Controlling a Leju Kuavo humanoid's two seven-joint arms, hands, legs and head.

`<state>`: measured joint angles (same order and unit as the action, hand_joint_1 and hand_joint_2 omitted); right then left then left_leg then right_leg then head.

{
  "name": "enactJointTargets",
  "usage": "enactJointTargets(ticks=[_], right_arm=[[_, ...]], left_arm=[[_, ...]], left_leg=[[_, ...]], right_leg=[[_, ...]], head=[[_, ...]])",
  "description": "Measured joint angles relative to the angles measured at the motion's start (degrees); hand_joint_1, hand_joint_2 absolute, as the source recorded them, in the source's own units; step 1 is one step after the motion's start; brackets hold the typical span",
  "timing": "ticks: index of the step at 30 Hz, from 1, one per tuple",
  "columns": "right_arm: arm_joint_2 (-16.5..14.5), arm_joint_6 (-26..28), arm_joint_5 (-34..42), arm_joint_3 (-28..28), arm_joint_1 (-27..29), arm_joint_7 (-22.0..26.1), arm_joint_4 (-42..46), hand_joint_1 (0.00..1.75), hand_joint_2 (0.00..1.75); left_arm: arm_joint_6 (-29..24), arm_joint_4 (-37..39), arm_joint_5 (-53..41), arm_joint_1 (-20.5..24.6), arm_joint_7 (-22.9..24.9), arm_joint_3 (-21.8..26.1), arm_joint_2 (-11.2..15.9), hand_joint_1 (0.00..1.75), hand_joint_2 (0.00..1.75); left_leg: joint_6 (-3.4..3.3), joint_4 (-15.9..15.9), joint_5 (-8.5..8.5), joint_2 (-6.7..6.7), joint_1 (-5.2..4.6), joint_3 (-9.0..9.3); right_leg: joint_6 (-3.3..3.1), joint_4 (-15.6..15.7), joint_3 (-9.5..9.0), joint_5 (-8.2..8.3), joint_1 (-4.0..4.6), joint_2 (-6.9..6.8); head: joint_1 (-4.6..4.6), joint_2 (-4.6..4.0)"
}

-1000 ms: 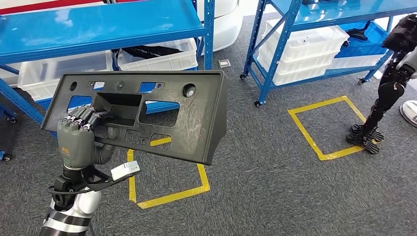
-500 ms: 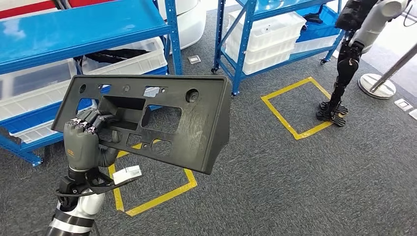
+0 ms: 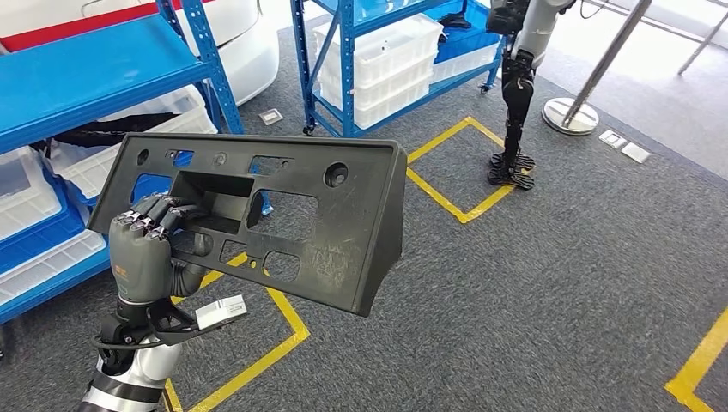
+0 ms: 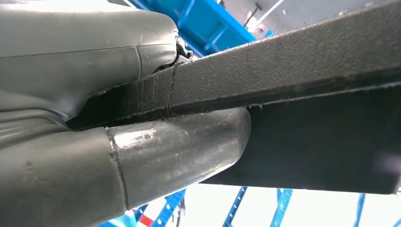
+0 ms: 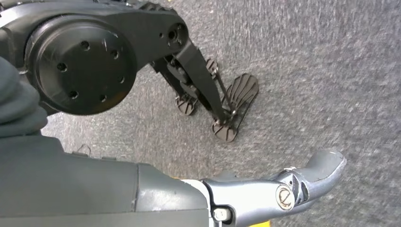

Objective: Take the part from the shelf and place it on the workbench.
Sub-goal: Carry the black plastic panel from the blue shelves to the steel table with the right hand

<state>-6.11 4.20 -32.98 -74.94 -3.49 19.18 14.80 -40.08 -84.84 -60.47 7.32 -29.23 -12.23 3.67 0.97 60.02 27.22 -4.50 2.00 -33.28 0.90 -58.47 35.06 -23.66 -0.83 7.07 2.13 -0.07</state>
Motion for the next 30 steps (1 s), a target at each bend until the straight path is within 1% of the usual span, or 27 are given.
enactJointTargets(ticks=[2, 3, 5, 6, 7, 8, 9, 10, 11, 12, 13, 14, 15, 17, 18, 19, 20, 21, 22, 23, 24, 25, 26, 27, 28, 29, 30], right_arm=[[0.1, 0.0, -0.1, 0.0, 0.1, 0.0, 0.0, 0.00, 0.00], [0.1, 0.0, -0.2, 0.0, 0.3, 0.0, 0.0, 0.00, 0.00], [0.1, 0.0, -0.3, 0.0, 0.3, 0.0, 0.0, 0.00, 0.00], [0.1, 0.0, -0.3, 0.0, 0.3, 0.0, 0.0, 0.00, 0.00], [0.0, 0.0, -0.3, 0.0, 0.1, 0.0, 0.0, 0.00, 0.00], [0.0, 0.0, -0.4, 0.0, 0.1, 0.0, 0.0, 0.00, 0.00], [0.0, 0.0, -0.4, 0.0, 0.1, 0.0, 0.0, 0.00, 0.00], [0.1, 0.0, -0.4, 0.0, 0.1, 0.0, 0.0, 0.00, 0.00], [0.1, -0.1, -0.4, 0.0, 0.1, 0.0, 0.0, 0.00, 0.00], [0.2, -0.2, -0.5, 0.0, 0.1, 0.0, 0.0, 0.00, 0.00], [0.3, -0.3, -0.5, 0.0, 0.0, 0.0, 0.0, 0.00, 0.00], [0.3, -0.4, -0.5, 0.0, -0.1, 0.1, 0.0, 0.00, 0.00], [0.4, -0.4, -0.5, 0.0, -0.2, 0.1, 0.0, 0.00, 0.00], [0.4, -0.5, -0.5, 0.0, -0.2, 0.2, 0.0, 0.00, 0.00], [0.4, -0.5, -0.5, 0.0, -0.1, 0.2, 0.0, 0.00, 0.00], [0.4, -0.6, -0.5, 0.0, -0.1, 0.2, 0.0, 0.00, 0.00], [0.4, -0.6, -0.5, 0.0, -0.1, 0.2, 0.0, 0.00, 0.00], [0.4, -0.7, -0.5, 0.0, -0.2, 0.2, 0.0, 0.00, 0.00], [0.4, -0.7, -0.5, 0.0, -0.3, 0.2, 0.0, 0.00, 0.00], [0.4, -0.7, -0.5, 0.0, -0.3, 0.2, 0.0, 0.00, 0.00], [0.4, -0.7, -0.6, 0.0, -0.3, 0.2, 0.0, 0.00, 0.00], [0.4, -0.6, -0.6, 0.0, -0.3, 0.2, 0.0, 0.00, 0.00], [0.4, -0.6, -0.6, 0.0, -0.2, 0.2, 0.0, 0.00, 0.00], [0.4, -0.6, -0.7, 0.0, -0.2, 0.2, 0.0, 0.00, 0.00], [0.4, -0.5, -0.7, 0.0, -0.2, 0.2, 0.0, 0.00, 0.00], [0.4, -0.5, -0.7, 0.0, -0.3, 0.2, 0.0, 0.00, 0.00], [0.4, -0.5, -0.8, 0.0, -0.3, 0.2, 0.0, 0.00, 0.00]], left_arm=[[0.0, 0.0, -0.2, 0.1, 0.1, -0.1, 0.0, 1.75, 0.00], [0.0, 0.0, -0.2, 0.3, 0.1, -0.2, 0.1, 1.75, 0.00], [0.0, -0.1, -0.3, 0.5, 0.2, -0.2, 0.1, 1.75, 0.00], [0.0, -0.2, -0.4, 0.6, 0.2, -0.2, 0.1, 1.75, 0.00], [0.0, -0.2, -0.7, 0.5, 0.2, -0.2, 0.1, 1.75, 0.00], [0.0, -0.2, -1.1, 0.5, 0.2, -0.2, 0.2, 1.75, 0.00], [0.0, -0.2, -1.5, 0.5, 0.2, -0.2, 0.2, 1.75, 0.00], [0.0, -0.2, -1.9, 0.4, 0.2, -0.2, 0.2, 1.75, 0.00], [0.0, -0.2, -2.2, 0.4, 0.1, -0.2, 0.2, 1.75, 0.00], [0.0, -0.2, -2.3, 0.4, 0.1, -0.2, 0.2, 1.75, 0.00], [0.0, -0.2, -2.4, 0.4, 0.1, -0.2, 0.2, 1.75, 0.00], [0.0, -0.2, -2.5, 0.4, 0.1, -0.2, 0.2, 1.75, 0.00], [0.0, -0.2, -2.5, 0.4, 0.1, -0.2, 0.2, 1.75, 0.00], [0.0, -0.3, -2.5, 0.4, 0.0, -0.2, 0.2, 1.75, 0.00], [0.0, -0.3, -2.6, 0.4, 0.0, -0.2, 0.2, 1.75, 0.00], [0.0, -0.3, -2.6, 0.5, 0.0, -0.2, 0.2, 1.75, 0.00], [0.0, -0.4, -2.6, 0.5, 0.0, -0.2, 0.2, 1.75, 0.00], [0.0, -0.5, -2.6, 0.4, 0.1, -0.2, 0.2, 1.75, 0.00], [0.0, -0.5, -2.6, 0.2, 0.1, -0.1, 0.3, 1.75, 0.00], [0.0, -0.5, -2.8, 0.0, 0.1, -0.1, 0.3, 1.75, 0.00], [0.0, -0.5, -3.0, -0.3, 0.1, 0.0, 0.4, 1.75, 0.00], [0.0, -0.5, -3.3, -0.5, 0.0, 0.1, 0.4, 1.75, 0.00], [0.0, -0.5, -3.5, -0.6, -0.2, 0.1, 0.4, 1.75, 0.00], [0.0, -0.6, -3.7, -0.6, -0.3, 0.3, 0.4, 1.75, 0.00], [0.0, -0.6, -3.8, -0.6, -0.4, 0.4, 0.4, 1.75, 0.00], [0.0, -0.6, -3.9, -0.7, -0.5, 0.6, 0.4, 1.75, 0.00], [0.0, -0.7, -4.0, -0.7, -0.5, 0.7, 0.4, 1.75, 0.00]], left_leg=[[-0.60, -0.2, -0.12, 0.97, -0.32, -0.13], [-1.02, -0.4, -0.33, 1.63, -0.40, -0.09], [-1.96, -0.9, -0.66, 3.13, -0.31, 0.01], [-2.26, -1.0, -0.71, 3.89, -0.37, 0.02], [-2.45, -1.1, -0.69, 4.71, -0.45, -0.02], [-2.47, -1.1, -0.66, 5.53, -0.53, -0.05], [-2.48, -1.0, -0.63, 6.33, -0.58, -0.07], [-2.45, -1.0, -0.59, 7.09, -0.59, -0.07], [-2.36, -1.0, -0.54, 7.81, -0.57, -0.03], [-2.22, -1.0, -0.45, 8.49, -0.56, 0.06], [-1.98, -1.0, -0.30, 9.17, -0.70, 0.19], [-1.66, -1.0, -0.14, 9.79, -0.85, 0.36], [-1.32, -1.1, -0.02, 10.39, -1.03, 0.56], [-0.61, -1.3, 0.07, 11.59, -1.18, 1.05], [-0.24, -1.4, 0.22, 11.54, -1.07, 1.22], [0.03, -1.0, 0.73, 10.57, -0.93, 1.15], [0.19, 0.6, 1.84, 9.04, -0.79, 0.56], [0.28, 3.5, 3.59, 7.09, -0.67, -0.76], [0.26, 7.4, 5.53, 5.57, -0.66, -2.62], [0.27, 11.4, 7.14, 4.78, -0.68, -4.63], [0.26, 14.2, 7.89, 4.42, -0.70, -6.20], [0.22, 15.0, 7.42, 4.28, -0.70, -6.82], [0.16, 13.4, 5.86, 4.13, -0.66, -6.28], [0.11, 9.9, 3.58, 3.65, -0.53, -4.76], [0.11, 6.0, 1.74, 2.47, -0.32, -2.98], [0.12, 2.7, 0.44, 1.35, -0.12, -1.53], [0.07, 0.6, -0.13, 0.54, -0.07, -0.64]], right_leg=[[0.78, 0.2, 0.75, 0.32, -0.12, 1.15], [1.09, 0.0, 1.13, 0.34, -0.20, 0.84], [1.33, -2.9, 3.03, -1.19, 0.00, -2.19], [1.26, -6.1, 4.64, -2.76, -0.04, -4.28], [1.26, -10.1, 6.67, -4.55, -0.05, -5.68], [1.39, -13.8, 8.50, -5.96, -0.17, -6.27], [1.67, -16.0, 9.56, -6.64, -0.32, -6.52], [2.12, -16.0, 9.44, -6.44, -0.44, -6.72], [2.63, -13.5, 8.00, -5.41, -0.53, -7.11], [3.07, -9.2, 5.51, -3.96, -0.56, -8.07], [3.19, -5.1, 3.06, -2.58, -0.40, -9.39], [2.94, -1.9, 1.25, -1.45, -0.18, -10.44], [2.45, -0.2, 0.31, -0.76, 0.06, -11.09], [1.24, 0.1, 0.40, -0.20, 0.43, -10.30], [0.74, 0.3, 0.39, -0.03, 0.17, -9.60], [0.35, 0.5, 0.33, 0.10, -0.07, -8.90], [-0.07, 0.7, 0.21, 0.24, -0.36, -8.21], [-0.46, 0.8, 0.11, 0.31, -0.60, -7.53], [-0.70, 0.8, 0.10, 0.30, -0.46, -6.81], [-0.93, 0.8, 0.08, 0.29, -0.33, -6.03], [-1.04, 0.8, 0.05, 0.27, -0.20, -5.18], [-1.04, 0.7, 0.01, 0.26, -0.11, -4.28], [-1.03, 0.6, -0.06, 0.25, -0.09, -3.37], [-1.01, 0.5, -0.12, 0.24, -0.12, -2.46], [-0.92, 0.3, -0.09, 0.19, -0.12, -1.60], [-0.77, 0.0, 0.05, 0.12, -0.02, -0.84], [-0.52, -0.1, 0.31, 0.13, 0.01, -0.19]], head=[[-0.01, 0.00], [0.02, 0.00], [-0.44, 0.00], [-0.66, 0.00], [-0.93, 0.00], [-0.96, 0.00], [-0.97, 0.00], [-0.99, 0.00], [-1.00, 0.00], [-1.01, 0.00], [-1.00, 0.00], [-0.97, 0.00], [-0.93, 0.00], [-0.92, 0.00], [-0.87, 0.00], [-0.74, 0.00], [-0.55, 0.00], [-0.28, 0.00], [-0.12, 0.00], [-0.03, 0.00], [-0.02, 0.00], [-0.02, 0.00], [-0.01, 0.00], [0.01, 0.00], [0.02, 0.00], [0.02, 0.00], [0.02, 0.00]])
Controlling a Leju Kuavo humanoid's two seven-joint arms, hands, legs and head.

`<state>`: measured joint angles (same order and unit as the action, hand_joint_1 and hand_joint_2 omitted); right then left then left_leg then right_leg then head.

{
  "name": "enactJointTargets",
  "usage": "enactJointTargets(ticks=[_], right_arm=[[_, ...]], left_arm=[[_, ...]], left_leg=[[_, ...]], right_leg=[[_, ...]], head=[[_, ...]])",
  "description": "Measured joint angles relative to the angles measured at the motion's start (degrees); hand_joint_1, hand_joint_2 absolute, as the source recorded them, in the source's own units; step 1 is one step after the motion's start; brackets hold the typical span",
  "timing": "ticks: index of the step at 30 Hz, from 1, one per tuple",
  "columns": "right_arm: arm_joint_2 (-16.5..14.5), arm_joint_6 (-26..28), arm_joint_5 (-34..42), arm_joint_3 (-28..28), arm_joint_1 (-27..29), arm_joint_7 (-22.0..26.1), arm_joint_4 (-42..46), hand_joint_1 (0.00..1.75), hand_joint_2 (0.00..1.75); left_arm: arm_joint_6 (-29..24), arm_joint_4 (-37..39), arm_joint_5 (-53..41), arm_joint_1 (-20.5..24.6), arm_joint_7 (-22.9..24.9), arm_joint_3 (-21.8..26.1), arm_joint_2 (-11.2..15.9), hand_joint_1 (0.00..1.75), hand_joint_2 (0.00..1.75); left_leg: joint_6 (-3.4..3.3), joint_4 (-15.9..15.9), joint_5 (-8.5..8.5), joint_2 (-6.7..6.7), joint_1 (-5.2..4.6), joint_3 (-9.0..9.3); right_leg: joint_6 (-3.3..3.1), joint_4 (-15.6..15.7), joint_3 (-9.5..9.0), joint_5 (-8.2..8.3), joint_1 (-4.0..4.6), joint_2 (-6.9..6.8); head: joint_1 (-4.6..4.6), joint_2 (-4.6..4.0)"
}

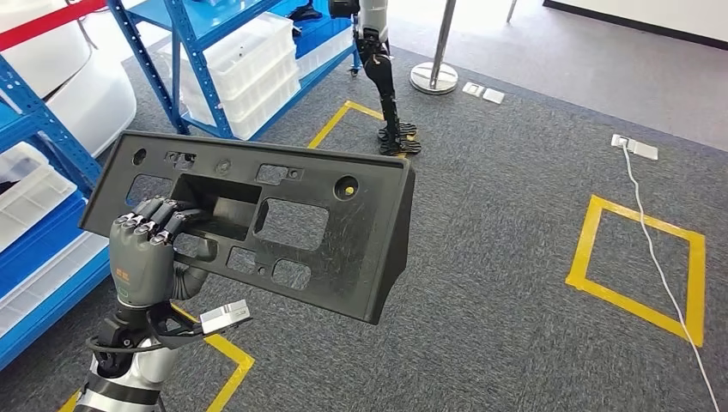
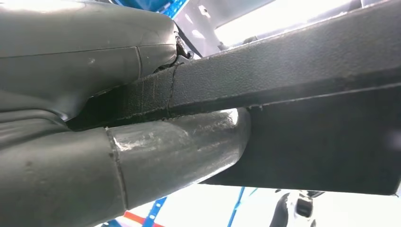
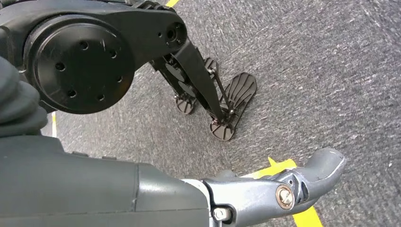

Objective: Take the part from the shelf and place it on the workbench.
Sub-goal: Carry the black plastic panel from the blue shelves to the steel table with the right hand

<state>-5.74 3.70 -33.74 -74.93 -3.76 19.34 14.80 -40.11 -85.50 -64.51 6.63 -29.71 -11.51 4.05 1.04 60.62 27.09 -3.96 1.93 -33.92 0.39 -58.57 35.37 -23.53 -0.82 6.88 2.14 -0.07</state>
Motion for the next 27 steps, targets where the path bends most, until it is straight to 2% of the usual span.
enactJointTargets(ticks=[1, 3, 4, 5, 7, 8, 9, 10, 11, 12, 13, 14, 15, 16, 18, 19, 21, 22, 23, 24, 25, 26, 27], right_arm=[[0.0, 0.0, 0.0, 0.0, 0.0, 0.0, 0.0, 0.00, 0.00], [0.1, 0.0, 0.0, 0.0, 0.3, 0.0, 0.0, 0.00, 0.00], [0.0, 0.0, 0.0, 0.0, 0.5, 0.0, 0.0, 0.00, 0.00], [0.0, 0.0, 0.0, 0.0, 0.5, 0.0, 0.0, 0.00, 0.00], [-0.1, 0.0, 0.0, 0.0, 0.4, 0.0, 0.0, 0.00, 0.00], [-0.2, 0.0, 0.0, 0.0, 0.2, 0.0, 0.0, 0.00, 0.00], [-0.2, 0.0, 0.0, 0.0, 0.2, 0.0, 0.0, 0.00, 0.00], [-0.2, 0.0, 0.0, 0.0, 0.2, 0.0, 0.0, 0.00, 0.00], [-0.2, 0.0, 0.0, 0.0, 0.2, 0.0, 0.0, 0.00, 0.00], [-0.2, 0.0, 0.0, 0.0, 0.2, 0.0, 0.0, 0.00, 0.00], [-0.2, 0.0, 0.0, 0.0, 0.2, 0.0, 0.0, 0.00, 0.00], [-0.2, 0.0, -0.1, 0.0, 0.1, 0.0, 0.0, 0.00, 0.00], [-0.2, 0.1, -0.1, 0.0, 0.0, 0.0, 0.0, 0.00, 0.00], [-0.3, 0.1, -0.2, 0.0, -0.1, 0.0, 0.0, 0.00, 0.00], [-0.4, 0.2, -0.3, 0.0, -0.2, 0.0, 0.0, 0.00, 0.00], [-0.4, 0.2, -0.4, 0.0, -0.1, 0.0, 0.0, 0.00, 0.00], [-0.5, 0.3, -0.4, 0.0, -0.1, 0.0, 0.0, 0.00, 0.00], [-0.5, 0.2, -0.4, 0.0, -0.2, 0.0, 0.0, 0.00, 0.00], [-0.5, 0.2, -0.4, 0.0, -0.2, 0.0, 0.0, 0.00, 0.00], [-0.5, 0.2, -0.4, 0.0, -0.3, 0.0, 0.0, 0.00, 0.00], [-0.5, 0.2, -0.4, 0.0, -0.3, 0.0, 0.0, 0.00, 0.00], [-0.5, 0.2, -0.4, 0.0, -0.3, 0.0, 0.0, 0.00, 0.00], [-0.5, 0.2, -0.4, 0.0, -0.2, -0.1, 0.0, 0.00, 0.00]], left_arm=[[0.0, 0.0, -0.1, 0.0, 0.0, 0.1, 0.0, 1.75, 0.00], [0.0, -0.1, -0.3, 0.0, -0.1, 0.2, -0.1, 1.75, 0.00], [0.0, -0.2, -0.3, 0.0, -0.1, 0.2, -0.2, 1.75, 0.00], [0.0, -0.3, -0.3, 0.1, -0.1, 0.2, -0.2, 1.75, 0.00], [0.0, -0.4, -0.4, 0.1, -0.2, 0.5, -0.4, 1.75, 0.00], [0.0, -0.5, -0.5, 0.1, -0.3, 0.6, -0.4, 1.75, 0.00], [0.0, -0.5, -0.7, 0.1, -0.4, 0.7, -0.5, 1.75, 0.00], [0.0, -0.5, -0.8, 0.1, -0.5, 0.8, -0.6, 1.75, 0.00], [0.0, -0.5, -0.9, 0.1, -0.5, 0.8, -0.6, 1.75, 0.00], [0.0, -0.5, -1.0, 0.1, -0.5, 0.8, -0.7, 1.75, 0.00], [0.0, -0.5, -1.0, 0.1, -0.5, 0.8, -0.7, 1.75, 0.00], [0.0, -0.5, -1.0, 0.1, -0.4, 0.8, -0.7, 1.75, 0.00], [0.0, -0.5, -1.0, 0.1, -0.2, 0.9, -0.7, 1.75, 0.00], [0.0, -0.5, -0.9, 0.2, -0.1, 1.0, -0.7, 1.75, 0.00], [0.0, -0.5, -0.8, 0.2, 0.0, 1.2, -0.6, 1.75, 0.00], [0.0, -0.5, -0.7, 0.3, 0.0, 1.2, -0.6, 1.75, 0.00], [0.0, -0.4, -0.4, 0.4, 0.0, 1.3, -0.6, 1.75, 0.00], [0.0, -0.4, -0.3, 0.4, 0.0, 1.4, -0.5, 1.75, 0.00], [0.0, -0.3, -0.3, 0.4, 0.1, 1.5, -0.5, 1.75, 0.00], [0.0, -0.2, -0.3, 0.4, 0.1, 1.6, -0.5, 1.75, 0.00], [0.0, 0.0, -0.4, 0.4, 0.2, 1.7, -0.5, 1.75, 0.00], [0.0, 0.1, -0.5, 0.4, 0.4, 1.7, -0.5, 1.75, 0.00], [0.0, 0.2, -0.5, 0.4, 0.5, 1.7, -0.5, 1.75, 0.00]], left_leg=[[-0.14, -0.7, 0.10, -0.33, -0.10, 0.22], [-0.82, -1.0, -0.19, 0.93, -0.36, 0.31], [-1.27, -1.3, -0.38, 1.56, -0.36, 0.44], [-1.70, -1.5, -0.55, 2.25, -0.31, 0.58], [-2.26, -1.8, -0.64, 3.73, -0.49, 0.72], [-2.39, -1.8, -0.60, 4.52, -0.63, 0.70], [-2.45, -1.8, -0.55, 5.35, -0.76, 0.70], [-2.47, -1.8, -0.49, 6.10, -0.82, 0.70], [-2.43, -1.8, -0.42, 6.83, -0.84, 0.73], [-2.33, -1.8, -0.34, 7.55, -0.83, 0.80], [-2.15, -1.8, -0.22, 8.18, -0.86, 0.93], [-1.87, -1.8, -0.04, 8.81, -1.01, 1.08], [-1.53, -1.8, 0.16, 9.37, -1.17, 1.27], [-1.18, -1.9, 0.36, 9.97, -1.32, 1.48], [-0.47, -2.2, 0.65, 11.16, -1.32, 1.99], [-0.15, -2.0, 0.92, 10.78, -1.16, 2.15], [0.25, 0.9, 3.05, 7.75, -0.84, 1.17], [0.31, 4.0, 4.89, 5.77, -0.74, -0.25], [0.33, 8.1, 6.92, 4.53, -0.72, -2.24], [0.36, 12.0, 8.45, 3.97, -0.72, -4.29], [0.36, 14.6, 8.98, 3.77, -0.71, -5.84], [0.33, 15.1, 8.37, 3.70, -0.69, -6.51], [0.27, 13.2, 6.59, 3.61, -0.64, -5.95]], right_leg=[[0.34, 0.0, 0.30, 0.06, -0.02, 0.56], [1.11, 0.2, 0.95, 0.31, -0.22, 1.47], [1.35, -0.2, 1.39, 0.14, -0.17, 0.85], [1.42, -1.6, 2.24, -0.48, -0.02, -0.53], [1.17, -7.9, 5.58, -3.23, 0.16, -4.39], [1.07, -11.9, 7.65, -4.79, 0.09, -5.56], [1.15, -15.2, 9.37, -5.88, -0.04, -6.13], [1.41, -16.5, 10.06, -6.14, -0.14, -6.37], [1.83, -15.6, 9.53, -5.57, -0.22, -6.60], [2.30, -12.5, 7.77, -4.32, -0.27, -7.09], [2.59, -7.9, 5.16, -2.89, -0.26, -8.35], [2.63, -3.9, 2.82, -1.70, -0.08, -9.82], [2.37, -1.2, 1.23, -0.87, 0.14, -10.90], [1.97, 0.1, 0.50, -0.49, 0.38, -11.49], [1.09, 0.3, 0.62, -0.18, 0.65, -10.28], [0.71, 0.4, 0.54, -0.07, 0.45, -9.51], [-0.18, 0.7, 0.21, 0.08, -0.07, -8.07], [-0.53, 0.8, 0.06, 0.08, -0.23, -7.37], [-0.83, 0.8, -0.02, 0.03, -0.16, -6.65], [-0.98, 0.7, -0.09, -0.01, -0.04, -5.83], [-1.07, 0.7, -0.14, -0.02, 0.06, -4.92], [-1.11, 0.7, -0.21, -0.03, 0.12, -3.97], [-1.09, 0.6, -0.31, -0.05, 0.11, -3.01]], head=[[0.02, 0.00], [0.05, 0.00], [0.03, 0.00], [-0.15, 0.00], [-0.54, 0.00], [-0.69, 0.00], [-0.70, 0.00], [-0.72, 0.00], [-0.74, 0.00], [-0.75, 0.00], [-0.78, 0.00], [-0.79, 0.00], [-0.73, 0.00], [-0.70, 0.00], [-0.61, 0.00], [-0.56, 0.00], [-0.26, 0.00], [-0.05, 0.00], [0.07, 0.00], [0.14, 0.00], [0.15, 0.00], [0.15, 0.00], [0.16, 0.00]])
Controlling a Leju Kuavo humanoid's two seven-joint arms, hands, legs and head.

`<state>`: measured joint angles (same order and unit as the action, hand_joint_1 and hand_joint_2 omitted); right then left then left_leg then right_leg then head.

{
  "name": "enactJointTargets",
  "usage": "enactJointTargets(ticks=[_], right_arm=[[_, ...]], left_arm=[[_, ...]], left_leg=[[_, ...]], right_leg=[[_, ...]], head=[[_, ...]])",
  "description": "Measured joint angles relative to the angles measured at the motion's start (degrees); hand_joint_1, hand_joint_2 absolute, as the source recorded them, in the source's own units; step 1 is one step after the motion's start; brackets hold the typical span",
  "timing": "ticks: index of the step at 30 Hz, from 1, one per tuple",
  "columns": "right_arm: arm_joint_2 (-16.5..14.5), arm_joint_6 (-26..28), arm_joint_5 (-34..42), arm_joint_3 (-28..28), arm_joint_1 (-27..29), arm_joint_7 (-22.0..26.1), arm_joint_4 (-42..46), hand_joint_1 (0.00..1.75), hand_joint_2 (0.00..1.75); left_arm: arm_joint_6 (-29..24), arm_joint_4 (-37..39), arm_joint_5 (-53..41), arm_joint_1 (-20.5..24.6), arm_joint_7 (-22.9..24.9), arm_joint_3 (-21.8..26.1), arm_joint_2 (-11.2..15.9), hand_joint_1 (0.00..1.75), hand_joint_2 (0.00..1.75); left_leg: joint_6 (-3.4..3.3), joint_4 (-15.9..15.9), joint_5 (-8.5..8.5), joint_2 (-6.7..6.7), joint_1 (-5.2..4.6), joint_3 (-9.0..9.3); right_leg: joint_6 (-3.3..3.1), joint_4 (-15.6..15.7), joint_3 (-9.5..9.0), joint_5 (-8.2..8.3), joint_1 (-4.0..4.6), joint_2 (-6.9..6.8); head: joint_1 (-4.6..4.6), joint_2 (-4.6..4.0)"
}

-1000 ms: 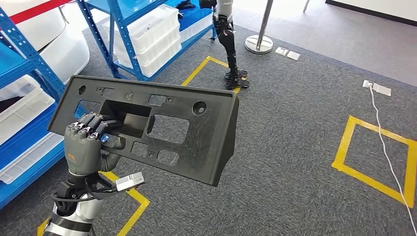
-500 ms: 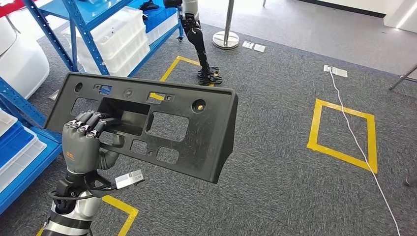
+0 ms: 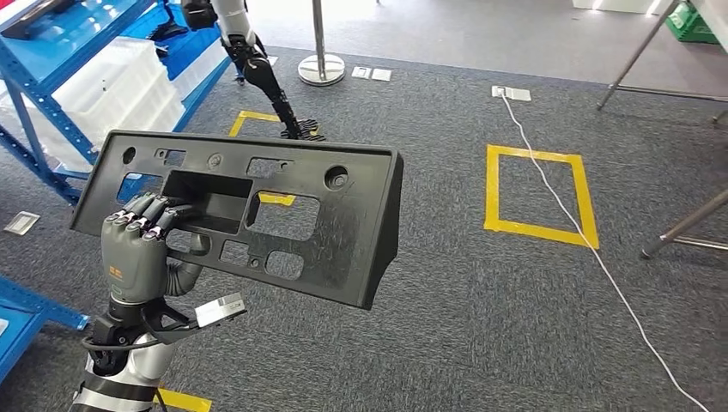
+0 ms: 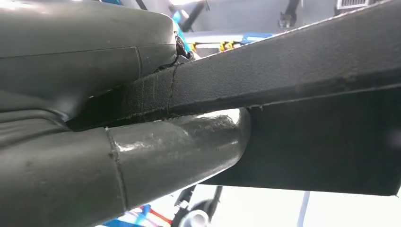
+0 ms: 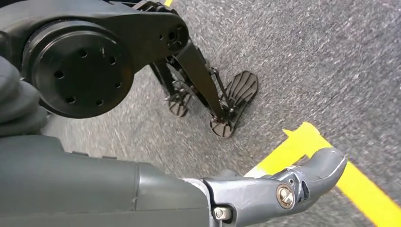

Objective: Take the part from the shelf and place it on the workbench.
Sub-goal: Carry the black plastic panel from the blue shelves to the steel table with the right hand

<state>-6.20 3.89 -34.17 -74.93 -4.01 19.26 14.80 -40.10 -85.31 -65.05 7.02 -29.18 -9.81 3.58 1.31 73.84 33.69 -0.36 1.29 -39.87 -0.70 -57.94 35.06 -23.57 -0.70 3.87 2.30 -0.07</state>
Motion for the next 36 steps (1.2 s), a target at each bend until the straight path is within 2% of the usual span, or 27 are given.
enactJointTargets(ticks=[1, 3, 5, 7, 8, 9, 11, 12, 13, 14, 15, 16, 17, 18, 20, 22, 23, 25, 26, 27, 28, 29, 30, 31, 33, 35, 36], right_arm=[[0.0, 0.0, 0.0, 0.0, 0.0, 0.0, 0.0, 0.00, 0.00], [0.0, 0.0, -0.1, 0.0, 0.0, -0.1, 0.0, 0.00, 0.00], [0.0, 0.0, -0.1, 0.0, 0.0, -0.1, 0.0, 0.00, 0.00], [0.0, 0.1, -0.1, 0.0, 0.3, -0.1, 0.0, 0.00, 0.00], [0.0, 0.1, -0.2, 0.0, 0.4, -0.1, 0.0, 0.00, 0.00], [0.0, 0.1, -0.2, 0.0, 0.4, -0.2, 0.0, 0.00, 0.00], [-0.1, 0.1, -0.4, 0.0, 0.2, -0.2, 0.0, 0.00, 0.00], [-0.2, 0.1, -0.4, 0.0, 0.1, -0.2, 0.0, 0.00, 0.00], [-0.2, 0.1, -0.4, 0.0, 0.1, -0.3, 0.0, 0.00, 0.00], [-0.2, 0.1, -0.4, 0.0, 0.1, -0.3, 0.0, 0.00, 0.00], [-0.2, 0.1, -0.5, 0.0, 0.1, -0.3, 0.0, 0.00, 0.00], [-0.2, 0.1, -0.5, 0.0, 0.1, -0.4, 0.0, 0.00, 0.00], [-0.2, 0.1, -0.5, 0.0, 0.1, -0.4, 0.0, 0.00, 0.00], [-0.2, 0.1, -0.6, 0.0, 0.0, -0.4, 0.0, 0.00, 0.00], [-0.3, 0.2, -0.6, 0.0, 0.0, -0.4, 0.0, 0.00, 0.00], [-0.3, 0.2, -0.6, 0.0, 0.0, -0.5, 0.0, 0.00, 0.00], [-0.3, 0.2, -0.6, 0.0, 0.1, -0.5, 0.0, 0.00, 0.00], [-0.3, 0.1, -0.6, 0.0, 0.0, -0.5, 0.0, 0.00, 0.00], [-0.3, 0.0, -0.6, 0.0, 0.0, -0.4, 0.0, 0.00, 0.00], [-0.3, 0.0, -0.5, 0.0, -0.1, -0.4, 0.0, 0.00, 0.00], [-0.2, -0.1, -0.5, 0.0, -0.1, -0.3, 0.0, 0.00, 0.00], [-0.2, -0.1, -0.4, 0.0, -0.1, -0.2, 0.0, 0.00, 0.00], [-0.3, -0.1, -0.3, 0.0, -0.1, -0.2, 0.0, 0.00, 0.00], [-0.3, -0.2, -0.3, 0.0, 0.0, -0.2, 0.0, 0.00, 0.00], [-0.3, -0.1, -0.3, 0.0, -0.1, -0.1, 0.0, 0.00, 0.00], [-0.3, 0.0, -0.2, 0.0, -0.1, -0.1, 0.0, 0.00, 0.00], [-0.3, 0.0, -0.2, 0.0, 0.0, 0.0, 0.0, 0.00, 0.00]], left_arm=[[0.0, 0.0, 0.0, 0.0, 0.1, 0.0, 0.0, 1.75, 0.00], [0.0, 0.0, -0.1, 0.1, 0.3, 0.0, 0.0, 1.75, 0.00], [0.0, 0.1, -0.2, 0.2, 0.5, -0.1, 0.0, 1.75, 0.00], [0.0, 0.2, -0.3, 0.5, 0.7, -0.1, 0.0, 1.75, 0.00], [0.0, 0.2, -0.3, 0.8, 0.8, -0.1, 0.0, 1.75, 0.00], [0.0, 0.2, -0.2, 1.0, 0.9, -0.1, 0.0, 1.75, 0.00], [0.0, 0.3, 0.0, 1.2, 1.0, -0.1, -0.1, 1.75, 0.00], [0.0, 0.4, 0.0, 1.2, 1.1, -0.1, -0.1, 1.75, 0.00], [0.0, 0.5, 0.1, 1.2, 1.1, -0.1, 0.0, 1.75, 0.00], [0.0, 0.7, 0.1, 1.3, 1.2, -0.1, 0.0, 1.75, 0.00], [0.0, 0.8, 0.1, 1.3, 1.3, -0.2, 0.0, 1.75, 0.00], [0.0, 0.9, 0.1, 1.3, 1.4, -0.3, 0.0, 1.75, 0.00], [0.0, 0.9, 0.1, 1.4, 1.5, -0.4, 0.0, 1.75, 0.00], [0.0, 0.9, 0.1, 1.4, 1.5, -0.4, 0.0, 1.75, 0.00], [0.0, 1.0, 0.2, 1.6, 1.6, -0.5, 0.0, 1.75, 0.00], [0.0, 1.0, 1.0, 1.7, 1.8, -0.8, 0.1, 1.75, 0.00], [0.1, 1.0, 1.7, 1.9, 1.9, -1.1, 0.2, 1.75, 0.00], [0.1, 1.1, 3.3, 2.1, 2.1, -1.6, 0.6, 1.75, 0.00], [0.1, 1.2, 3.8, 2.2, 2.1, -1.8, 0.8, 1.75, 0.00], [0.1, 1.3, 4.1, 2.2, 2.1, -2.0, 0.9, 1.75, 0.00], [0.0, 1.5, 4.3, 2.2, 2.0, -2.1, 1.1, 1.75, 0.00], [0.0, 1.7, 4.3, 2.1, 1.9, -2.2, 1.2, 1.75, 0.00], [0.1, 1.8, 4.4, 2.1, 1.7, -2.3, 1.2, 1.75, 0.00], [0.1, 1.9, 4.5, 2.2, 1.4, -2.3, 1.2, 1.75, 0.00], [0.1, 1.9, 5.1, 2.3, 0.5, -2.4, 1.2, 1.75, 0.00], [0.1, 1.9, 7.4, 2.3, -0.9, -2.3, 1.0, 1.75, 0.00], [0.1, 1.9, 8.9, 2.3, -1.5, -2.3, 0.7, 1.75, 0.00]], left_leg=[[-0.04, -3.8, -2.49, -0.53, 0.14, 1.53], [-0.03, -11.2, -6.06, -3.12, 0.58, 4.84], [-0.25, -14.0, -6.71, -4.54, 0.53, 5.97], [-0.98, -14.3, -6.90, -3.30, 0.23, 6.02], [-1.44, -14.6, -7.05, -2.65, 0.21, 6.17], [-1.89, -14.8, -7.19, -1.91, 0.22, 6.34], [-2.55, -15.1, -7.21, -0.34, -0.07, 6.55], [-2.75, -15.1, -7.14, 0.53, -0.26, 6.56], [-2.83, -15.1, -7.08, 1.36, -0.42, 6.56], [-2.87, -15.1, -7.00, 2.15, -0.51, 6.58], [-2.82, -15.1, -6.93, 2.92, -0.55, 6.63], [-2.73, -15.1, -6.83, 3.61, -0.56, 6.71], [-2.56, -15.1, -6.70, 4.27, -0.62, 6.83], [-2.29, -15.1, -6.50, 4.86, -0.78, 6.95], [-1.69, -15.1, -6.09, 5.93, -1.08, 7.31], [-1.05, -15.3, -5.76, 7.02, -1.04, 7.77], [-0.73, -15.0, -5.41, 6.73, -0.87, 7.92], [-0.31, -11.7, -3.14, 3.98, -0.56, 6.85], [-0.24, -8.3, -1.34, 2.16, -0.47, 5.39], [-0.21, -4.3, 0.51, 0.96, -0.46, 3.41], [-0.18, -0.8, 1.75, 0.41, -0.45, 1.49], [-0.16, 1.0, 1.84, 0.21, -0.43, 0.27], [-0.16, 0.6, 0.78, 0.12, -0.36, 0.05], [-0.13, -2.0, -1.32, -0.17, -0.21, 0.97], [0.12, -9.7, -5.36, -2.45, 0.40, 4.28], [0.10, -13.7, -6.53, -4.40, 0.63, 6.05], [-0.14, -14.0, -6.33, -4.39, 0.42, 6.18]], right_leg=[[0.08, -0.1, -0.13, -0.05, -0.04, 0.93], [0.49, -0.4, -0.05, -0.24, -0.01, 2.53], [1.21, -0.5, 0.46, -0.23, -0.03, 3.77], [1.99, -0.4, 1.04, -0.04, -0.22, 4.76], [2.21, -0.9, 1.48, -0.24, -0.17, 4.09], [2.31, -2.3, 2.36, -0.88, -0.05, 2.67], [2.07, -8.6, 5.72, -3.54, 0.10, -1.32], [1.99, -12.7, 7.87, -5.02, 0.02, -2.50], [2.06, -15.8, 9.56, -6.02, -0.08, -3.07], [2.33, -17.1, 10.24, -6.18, -0.17, -3.32], [2.75, -15.7, 9.58, -5.46, -0.22, -3.58], [3.19, -12.3, 7.71, -4.12, -0.24, -4.09], [3.42, -7.7, 5.22, -2.71, -0.20, -5.31], [3.41, -3.9, 3.01, -1.55, -0.01, -6.60], [2.72, -0.4, 0.99, -0.54, 0.44, -7.85], [1.90, -0.3, 0.91, -0.25, 0.59, -6.51], [1.58, -0.1, 0.74, -0.18, 0.40, -5.80], [0.73, 0.3, 0.20, -0.07, -0.14, -4.45], [0.44, 0.3, 0.07, -0.11, -0.26, -3.80], [0.18, 0.3, -0.01, -0.15, -0.24, -3.11], [0.07, 0.2, -0.06, -0.17, -0.19, -2.30], [0.06, 0.2, -0.11, -0.19, -0.15, -1.39], [0.06, 0.2, -0.17, -0.20, -0.14, -0.45], [0.11, 0.0, -0.26, -0.23, -0.17, 0.50], [0.48, -0.4, -0.23, -0.45, -0.14, 2.17], [1.14, -0.7, 0.24, -0.53, -0.13, 3.53], [1.56, -0.6, 0.52, -0.41, -0.20, 4.17]], head=[[0.01, 0.00], [0.00, 0.01], [-0.02, 0.01], [-0.02, 0.00], [-0.04, 0.00], [-0.21, 0.00], [-0.54, 0.00], [-0.67, 0.00], [-0.69, 0.00], [-0.69, 0.00], [-0.72, 0.00], [-0.73, 0.00], [-0.75, 0.00], [-0.77, 0.00], [-0.65, 0.00], [-0.51, 0.00], [-0.47, 0.00], [-0.12, 0.00], [0.11, 0.00], [0.25, 0.00], [0.31, 0.00], [0.32, 0.00], [0.32, 0.00], [0.33, 0.00], [0.33, 0.00], [0.28, 0.00], [0.25, 0.00]])
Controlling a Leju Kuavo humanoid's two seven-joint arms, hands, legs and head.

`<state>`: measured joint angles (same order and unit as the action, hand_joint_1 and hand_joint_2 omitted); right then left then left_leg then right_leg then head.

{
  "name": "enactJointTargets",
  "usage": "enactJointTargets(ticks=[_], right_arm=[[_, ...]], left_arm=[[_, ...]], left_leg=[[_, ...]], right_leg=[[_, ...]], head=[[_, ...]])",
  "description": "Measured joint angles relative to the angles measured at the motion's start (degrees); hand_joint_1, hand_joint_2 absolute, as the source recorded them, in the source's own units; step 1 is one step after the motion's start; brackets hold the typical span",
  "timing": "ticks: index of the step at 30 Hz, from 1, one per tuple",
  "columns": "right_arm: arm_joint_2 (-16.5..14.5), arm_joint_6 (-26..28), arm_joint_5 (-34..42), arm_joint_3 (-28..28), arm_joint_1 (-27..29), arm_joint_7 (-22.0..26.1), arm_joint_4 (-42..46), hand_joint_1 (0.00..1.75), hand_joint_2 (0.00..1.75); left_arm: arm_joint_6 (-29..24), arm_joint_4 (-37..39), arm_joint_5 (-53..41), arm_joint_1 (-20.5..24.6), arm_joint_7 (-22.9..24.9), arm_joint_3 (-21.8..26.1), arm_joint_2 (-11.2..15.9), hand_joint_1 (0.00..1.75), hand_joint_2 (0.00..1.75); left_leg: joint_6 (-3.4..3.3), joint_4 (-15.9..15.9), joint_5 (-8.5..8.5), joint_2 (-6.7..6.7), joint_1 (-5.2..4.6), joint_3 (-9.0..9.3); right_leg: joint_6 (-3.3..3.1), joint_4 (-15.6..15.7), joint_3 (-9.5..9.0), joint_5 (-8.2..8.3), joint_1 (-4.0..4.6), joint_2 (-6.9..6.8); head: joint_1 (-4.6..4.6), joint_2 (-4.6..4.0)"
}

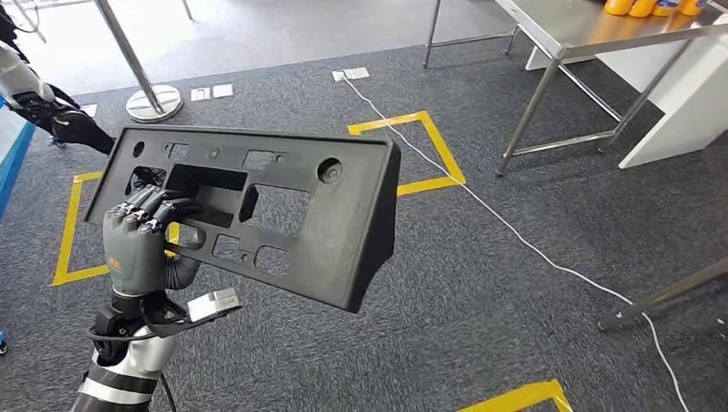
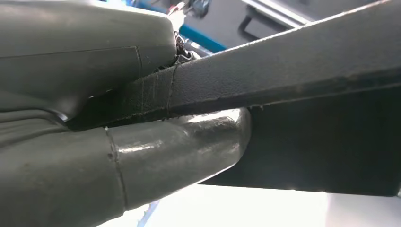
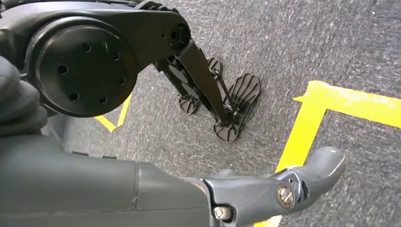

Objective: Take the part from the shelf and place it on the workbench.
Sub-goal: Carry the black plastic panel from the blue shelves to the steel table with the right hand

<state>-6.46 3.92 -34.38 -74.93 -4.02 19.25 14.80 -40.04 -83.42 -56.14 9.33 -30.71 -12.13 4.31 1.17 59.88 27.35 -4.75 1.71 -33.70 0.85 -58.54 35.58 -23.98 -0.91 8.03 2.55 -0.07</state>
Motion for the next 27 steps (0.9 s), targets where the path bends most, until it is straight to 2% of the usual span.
enactJointTargets(ticks=[1, 2, 3, 4, 5, 6, 7, 8, 9, 10, 11, 12, 13, 14, 15, 16, 17, 18, 20, 21, 22, 23, 24, 25, 26, 27], right_arm=[[0.0, 0.1, 0.0, 0.0, 0.2, 0.0, 0.0, 0.00, 0.00], [0.1, 0.1, 0.1, 0.0, 0.4, 0.1, 0.0, 0.00, 0.00], [0.1, 0.2, 0.1, 0.0, 0.5, 0.1, 0.0, 0.00, 0.00], [0.1, 0.3, 0.1, 0.0, 0.5, 0.1, 0.0, 0.00, 0.00], [0.1, 0.3, 0.1, 0.0, 0.5, 0.1, 0.0, 0.00, 0.00], [0.1, 0.4, 0.1, 0.0, 0.4, 0.1, 0.0, 0.00, 0.00], [0.0, 0.4, 0.1, 0.0, 0.3, 0.1, 0.0, 0.00, 0.00], [0.0, 0.4, 0.2, 0.0, 0.3, 0.1, 0.0, 0.00, 0.00], [0.0, 0.4, 0.2, 0.0, 0.3, 0.1, 0.0, 0.00, 0.00], [0.0, 0.4, 0.3, 0.0, 0.3, 0.1, 0.0, 0.00, 0.00], [0.1, 0.5, 0.3, 0.0, 0.3, 0.1, 0.0, 0.00, 0.00], [0.1, 0.6, 0.4, 0.0, 0.3, 0.1, 0.0, 0.00, 0.00], [0.1, 0.7, 0.4, 0.0, 0.2, 0.1, 0.0, 0.00, 0.00], [0.1, 0.8, 0.4, 0.0, 0.1, 0.1, 0.0, 0.00, 0.00], [0.2, 0.7, 0.4, 0.0, 0.1, 0.1, 0.0, 0.00, 0.00], [0.2, 0.7, 0.3, 0.0, 0.1, 0.1, 0.0, 0.00, 0.00], [0.2, 0.7, 0.3, 0.0, 0.2, 0.1, 0.0, 0.00, 0.00], [0.2, 0.7, 0.2, 0.0, 0.3, 0.1, 0.0, 0.00, 0.00], [0.2, 0.8, 0.2, -0.1, 0.3, 0.0, 0.0, 0.00, 0.00], [0.2, 0.8, 0.1, -0.1, 0.3, 0.0, 0.0, 0.00, 0.00], [0.2, 0.8, 0.1, -0.1, 0.2, -0.1, 0.0, 0.00, 0.00], [0.2, 0.8, 0.1, -0.1, 0.2, -0.1, 0.0, 0.00, 0.00], [0.2, 0.8, 0.1, -0.1, 0.2, -0.1, 0.0, 0.00, 0.00], [0.2, 0.8, 0.1, -0.1, 0.3, -0.2, 0.0, 0.00, 0.00], [0.2, 0.8, 0.0, -0.1, 0.3, -0.2, 0.0, 0.00, 0.00], [0.2, 0.8, 0.0, -0.1, 0.3, -0.3, 0.0, 0.00, 0.00]], left_arm=[[0.0, 0.0, 1.3, 0.1, -0.4, 0.0, -0.3, 1.75, 0.00], [0.0, -0.1, 2.1, 0.2, -0.6, 0.1, -0.7, 1.75, 0.00], [0.0, -0.2, 2.6, 0.4, -0.7, 0.2, -1.1, 1.75, 0.00], [0.0, -0.3, 2.7, 0.4, -1.0, 0.3, -1.5, 1.75, 0.00], [-0.1, -0.4, 2.7, 0.5, -1.3, 0.4, -1.7, 1.75, 0.00], [-0.1, -0.4, 2.3, 0.5, -1.8, 0.6, -2.0, 1.75, 0.00], [-0.1, -0.5, 1.8, 0.4, -2.3, 0.8, -2.2, 1.75, 0.00], [-0.1, -0.5, 1.1, 0.4, -2.7, 1.0, -2.4, 1.75, 0.00], [-0.1, -0.5, 0.5, 0.4, -3.2, 1.3, -2.7, 1.75, 0.00], [-0.1, -0.5, 0.0, 0.4, -3.6, 1.5, -3.1, 1.75, 0.00], [-0.1, -0.5, -0.2, 0.4, -3.9, 1.8, -3.3, 1.75, 0.00], [-0.1, -0.5, -0.3, 0.4, -4.1, 1.9, -3.6, 1.75, 0.00], [-0.1, -0.5, -0.3, 0.4, -4.2, 2.1, -3.8, 1.75, 0.00], [-0.1, -0.6, -0.3, 0.5, -4.3, 2.3, -3.9, 1.75, 0.00], [-0.1, -0.6, -0.3, 0.5, -4.4, 2.5, -4.0, 1.75, 0.00], [-0.1, -0.6, -0.3, 0.5, -4.5, 2.7, -4.2, 1.75, 0.00], [-0.1, -0.7, -0.2, 0.5, -4.5, 2.8, -4.3, 1.75, 0.00], [-0.1, -0.8, -0.1, 0.6, -4.6, 2.8, -4.4, 1.75, 0.00], [-0.1, -0.9, 0.2, 0.6, -4.6, 3.0, -4.5, 1.75, 0.00], [-0.1, -1.0, 0.4, 0.6, -4.5, 3.1, -4.5, 1.75, 0.00], [-0.1, -1.0, 0.3, 0.5, -4.5, 3.1, -4.5, 1.75, 0.00], [-0.1, -1.0, 0.0, 0.3, -4.5, 3.2, -4.5, 1.75, 0.00], [-0.1, -1.0, -0.3, 0.1, -4.4, 3.2, -4.5, 1.75, 0.00], [-0.1, -1.0, -0.6, 0.0, -4.5, 3.3, -4.5, 1.75, 0.00], [-0.1, -1.0, -0.8, -0.1, -4.5, 3.4, -4.5, 1.75, 0.00], [-0.1, -1.0, -0.9, -0.1, -4.6, 3.5, -4.6, 1.75, 0.00]], left_leg=[[-0.44, -0.1, -0.15, 0.64, -0.14, 0.00], [-0.90, -0.3, -0.34, 1.30, -0.24, 0.09], [-1.42, -0.6, -0.53, 1.96, -0.29, 0.23], [-1.86, -0.9, -0.69, 2.69, -0.31, 0.33], [-2.18, -1.0, -0.74, 3.47, -0.48, 0.38], [-2.41, -1.0, -0.70, 4.28, -0.66, 0.37], [-2.52, -1.0, -0.64, 5.15, -0.83, 0.36], [-2.59, -1.0, -0.58, 5.97, -0.94, 0.36], [-2.62, -1.0, -0.52, 6.73, -0.99, 0.37], [-2.61, -1.0, -0.45, 7.44, -1.02, 0.41], [-2.53, -1.0, -0.37, 8.12, -1.05, 0.50], [-2.38, -1.0, -0.22, 8.75, -1.18, 0.60], [-2.14, -1.0, -0.04, 9.38, -1.35, 0.72], [-1.87, -1.0, 0.14, 9.97, -1.52, 0.86], [-1.61, -1.0, 0.29, 10.57, -1.65, 1.01], [-1.32, -1.1, 0.41, 11.19, -1.67, 1.22], [-0.99, -1.1, 0.61, 11.42, -1.55, 1.30], [-0.67, -0.6, 1.07, 10.73, -1.40, 1.25], [-0.17, 3.5, 3.55, 7.56, -1.09, -0.45], [-0.05, 7.3, 5.38, 5.91, -1.03, -2.18], [0.05, 11.4, 7.03, 5.04, -1.00, -4.24], [0.13, 14.4, 7.90, 4.70, -0.99, -5.96], [0.20, 15.4, 7.53, 4.57, -0.94, -6.82], [0.22, 14.1, 6.02, 4.45, -0.86, -6.53], [0.25, 10.8, 3.70, 3.99, -0.70, -5.20], [0.28, 6.8, 1.69, 2.69, -0.43, -3.46]], right_leg=[[0.40, 0.2, 0.39, 0.17, -0.14, 0.59], [0.73, 0.1, 0.70, 0.20, -0.16, 0.14], [0.91, -0.7, 1.29, -0.16, -0.05, -1.24], [0.87, -2.7, 2.44, -1.12, 0.14, -3.16], [0.68, -6.0, 4.02, -2.57, 0.21, -5.33], [0.48, -10.0, 6.09, -4.20, 0.26, -6.66], [0.41, -13.9, 8.08, -5.57, 0.22, -7.22], [0.50, -16.3, 9.32, -6.24, 0.18, -7.42], [0.78, -16.5, 9.43, -6.05, 0.18, -7.54], [1.15, -14.3, 8.27, -5.11, 0.19, -7.83], [1.46, -10.2, 5.99, -3.69, 0.25, -8.65], [1.54, -5.8, 3.59, -2.39, 0.44, -10.02], [1.41, -2.3, 1.59, -1.32, 0.68, -11.14], [1.10, -0.3, 0.42, -0.71, 0.91, -11.88], [0.75, 0.2, 0.17, -0.51, 1.14, -11.89], [0.42, 0.3, 0.15, -0.33, 1.23, -11.13], [0.08, 0.5, 0.05, -0.20, 0.95, -10.41], [-0.21, 0.6, -0.15, -0.11, 0.69, -9.71], [-0.97, 1.0, -0.64, 0.01, 0.10, -8.47], [-1.21, 1.0, -0.73, -0.02, 0.14, -7.81], [-1.42, 0.9, -0.76, -0.04, 0.15, -7.06], [-1.49, 0.9, -0.78, -0.05, 0.19, -6.21], [-1.49, 0.9, -0.81, -0.05, 0.20, -5.27], [-1.48, 0.8, -0.85, -0.06, 0.19, -4.36], [-1.41, 0.7, -0.91, -0.11, 0.14, -3.46], [-1.28, 0.5, -0.90, -0.18, 0.11, -2.63]], head=[[-0.01, 0.00], [-0.01, 0.00], [-0.13, 0.00], [-0.28, 0.00], [-0.42, 0.00], [-0.54, 0.00], [-0.57, 0.00], [-0.56, 0.00], [-0.57, 0.00], [-0.59, 0.00], [-0.60, 0.00], [-0.63, 0.00], [-0.64, 0.00], [-0.66, 0.00], [-0.68, 0.00], [-0.68, 0.00], [-0.68, 0.00], [-0.62, 0.00], [-0.30, 0.00], [-0.14, 0.00], [-0.02, 0.00], [0.03, 0.00], [0.05, 0.00], [0.07, 0.00], [0.07, 0.00], [0.08, 0.00]])
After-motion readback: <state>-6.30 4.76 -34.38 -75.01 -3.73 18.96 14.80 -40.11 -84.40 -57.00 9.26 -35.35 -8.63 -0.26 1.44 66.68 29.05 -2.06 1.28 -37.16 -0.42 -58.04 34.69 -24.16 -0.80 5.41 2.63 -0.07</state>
